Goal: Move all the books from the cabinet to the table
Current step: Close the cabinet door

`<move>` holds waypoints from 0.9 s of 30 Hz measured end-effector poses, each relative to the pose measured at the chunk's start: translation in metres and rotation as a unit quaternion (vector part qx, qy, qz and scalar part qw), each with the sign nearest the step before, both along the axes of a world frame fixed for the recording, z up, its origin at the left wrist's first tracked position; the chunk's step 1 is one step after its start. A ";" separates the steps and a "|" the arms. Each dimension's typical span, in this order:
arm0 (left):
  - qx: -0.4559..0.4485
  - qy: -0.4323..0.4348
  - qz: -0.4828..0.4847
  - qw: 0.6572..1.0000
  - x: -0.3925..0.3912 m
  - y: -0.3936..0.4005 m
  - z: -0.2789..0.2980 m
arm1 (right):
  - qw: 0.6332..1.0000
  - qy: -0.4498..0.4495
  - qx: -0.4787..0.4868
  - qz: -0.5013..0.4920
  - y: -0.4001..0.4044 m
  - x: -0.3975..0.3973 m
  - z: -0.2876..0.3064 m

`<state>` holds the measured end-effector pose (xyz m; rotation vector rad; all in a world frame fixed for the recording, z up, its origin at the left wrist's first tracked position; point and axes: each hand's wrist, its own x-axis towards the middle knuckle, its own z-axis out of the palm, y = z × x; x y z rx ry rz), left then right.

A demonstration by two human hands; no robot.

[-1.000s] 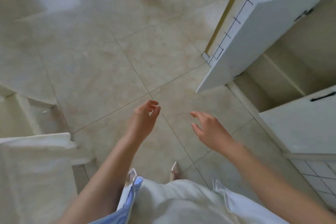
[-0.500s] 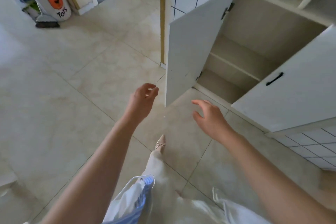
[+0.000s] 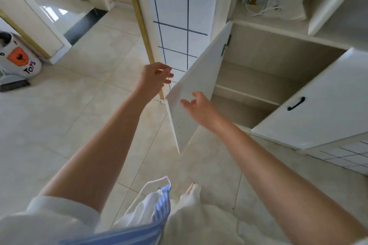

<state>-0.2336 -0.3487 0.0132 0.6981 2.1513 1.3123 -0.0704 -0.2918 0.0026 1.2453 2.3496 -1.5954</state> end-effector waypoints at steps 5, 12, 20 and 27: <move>-0.087 -0.071 -0.117 0.987 -0.027 0.057 0.003 | 0.998 -0.043 -0.027 -0.031 0.008 -0.041 -0.006; -0.128 -0.061 -0.242 0.960 -0.031 0.080 -0.011 | 0.997 -0.016 -0.049 -0.060 -0.003 -0.065 -0.016; -0.155 0.107 -0.333 0.924 -0.025 0.089 -0.023 | 0.992 -0.080 -0.065 -0.070 -0.001 -0.066 -0.018; -0.095 0.105 -0.370 0.918 0.006 0.103 -0.032 | 0.994 -0.106 -0.037 -0.010 0.026 -0.006 -0.008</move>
